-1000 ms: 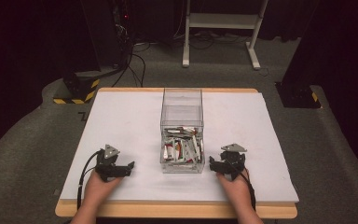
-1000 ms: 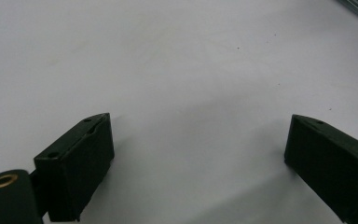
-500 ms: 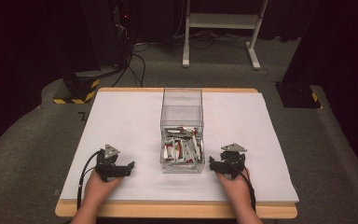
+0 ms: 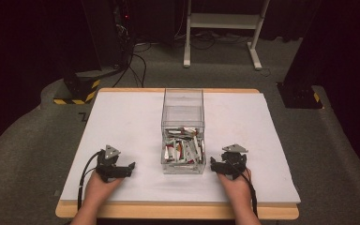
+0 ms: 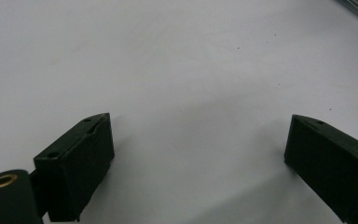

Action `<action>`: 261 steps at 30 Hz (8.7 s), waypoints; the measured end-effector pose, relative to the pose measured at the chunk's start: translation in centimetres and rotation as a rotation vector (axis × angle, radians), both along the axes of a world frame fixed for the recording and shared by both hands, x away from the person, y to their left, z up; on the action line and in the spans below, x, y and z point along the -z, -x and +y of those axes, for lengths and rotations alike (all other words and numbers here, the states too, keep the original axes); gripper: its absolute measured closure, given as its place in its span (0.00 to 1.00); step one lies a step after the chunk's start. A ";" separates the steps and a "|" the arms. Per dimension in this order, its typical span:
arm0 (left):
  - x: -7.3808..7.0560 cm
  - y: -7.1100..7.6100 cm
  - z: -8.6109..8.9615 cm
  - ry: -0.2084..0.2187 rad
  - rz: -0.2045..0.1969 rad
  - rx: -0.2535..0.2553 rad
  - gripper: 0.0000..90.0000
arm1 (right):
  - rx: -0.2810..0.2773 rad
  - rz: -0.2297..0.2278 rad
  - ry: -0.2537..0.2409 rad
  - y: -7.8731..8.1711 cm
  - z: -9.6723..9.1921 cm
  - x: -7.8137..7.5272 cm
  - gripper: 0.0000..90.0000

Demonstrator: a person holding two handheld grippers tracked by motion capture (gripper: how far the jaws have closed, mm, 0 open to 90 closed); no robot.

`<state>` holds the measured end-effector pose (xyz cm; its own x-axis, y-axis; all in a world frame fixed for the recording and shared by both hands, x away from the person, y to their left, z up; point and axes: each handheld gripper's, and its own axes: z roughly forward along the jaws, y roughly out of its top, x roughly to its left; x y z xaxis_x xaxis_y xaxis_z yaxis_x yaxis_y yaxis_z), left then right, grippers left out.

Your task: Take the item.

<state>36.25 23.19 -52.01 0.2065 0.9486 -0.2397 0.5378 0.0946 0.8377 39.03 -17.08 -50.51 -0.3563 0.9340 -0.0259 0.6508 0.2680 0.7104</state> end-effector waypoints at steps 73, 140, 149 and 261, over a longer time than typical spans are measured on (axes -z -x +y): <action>0.0 0.0 0.0 0.000 -0.001 0.000 0.09 | -0.109 -0.211 -0.122 2.9 -0.2 -6.4 0.44; 0.0 0.1 0.0 -0.003 -0.001 -0.003 0.09 | -0.321 -0.265 -0.285 4.4 6.3 -9.4 0.70; 0.0 0.1 0.0 -0.004 0.001 -0.001 0.09 | -0.324 -0.200 -0.251 4.0 6.7 -8.5 0.78; 0.0 0.1 0.0 -0.004 0.001 -0.001 0.09 | -0.313 -0.230 -0.249 4.9 6.2 -8.4 1.00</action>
